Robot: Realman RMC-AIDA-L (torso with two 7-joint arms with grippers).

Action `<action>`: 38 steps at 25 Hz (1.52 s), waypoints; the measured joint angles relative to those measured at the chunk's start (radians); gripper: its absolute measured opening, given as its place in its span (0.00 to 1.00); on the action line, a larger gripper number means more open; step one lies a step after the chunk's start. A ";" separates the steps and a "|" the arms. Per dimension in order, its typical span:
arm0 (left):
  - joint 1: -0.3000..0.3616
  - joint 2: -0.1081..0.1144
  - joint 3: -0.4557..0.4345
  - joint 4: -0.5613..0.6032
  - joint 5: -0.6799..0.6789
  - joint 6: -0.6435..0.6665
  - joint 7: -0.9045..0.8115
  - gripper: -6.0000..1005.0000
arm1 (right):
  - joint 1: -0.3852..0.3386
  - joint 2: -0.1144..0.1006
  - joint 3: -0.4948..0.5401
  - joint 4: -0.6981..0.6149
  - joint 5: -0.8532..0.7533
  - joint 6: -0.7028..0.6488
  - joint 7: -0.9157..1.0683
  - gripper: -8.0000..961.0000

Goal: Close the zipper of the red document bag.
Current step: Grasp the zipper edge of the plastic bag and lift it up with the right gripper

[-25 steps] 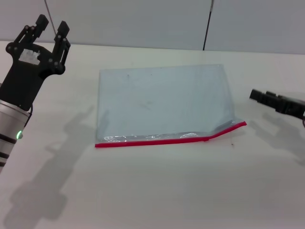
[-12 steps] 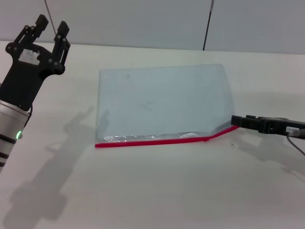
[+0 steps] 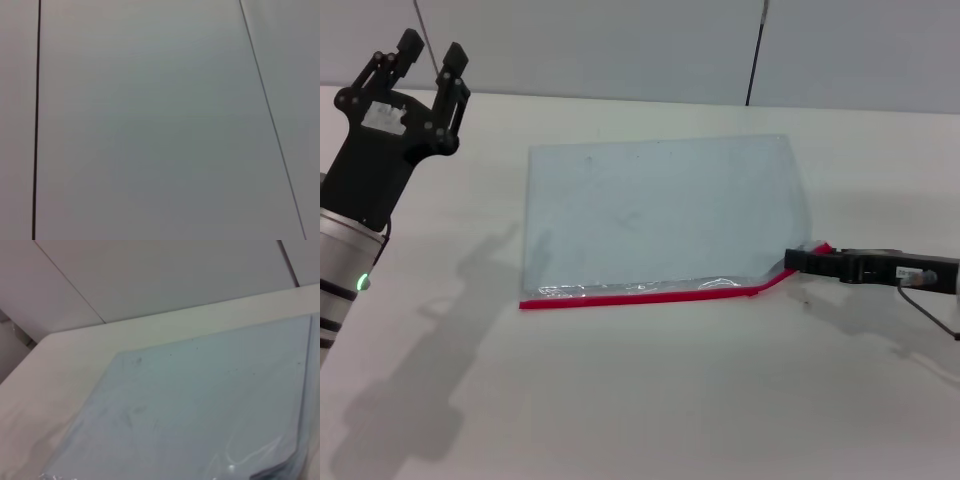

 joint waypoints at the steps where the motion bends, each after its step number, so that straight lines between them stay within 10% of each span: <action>1: 0.000 0.000 0.000 0.000 0.000 0.000 0.000 0.43 | 0.005 0.000 -0.005 0.007 -0.002 0.007 0.001 0.74; 38: -0.012 -0.003 0.000 -0.005 0.000 -0.003 -0.001 0.42 | 0.100 0.009 -0.008 0.181 0.071 0.345 0.043 0.74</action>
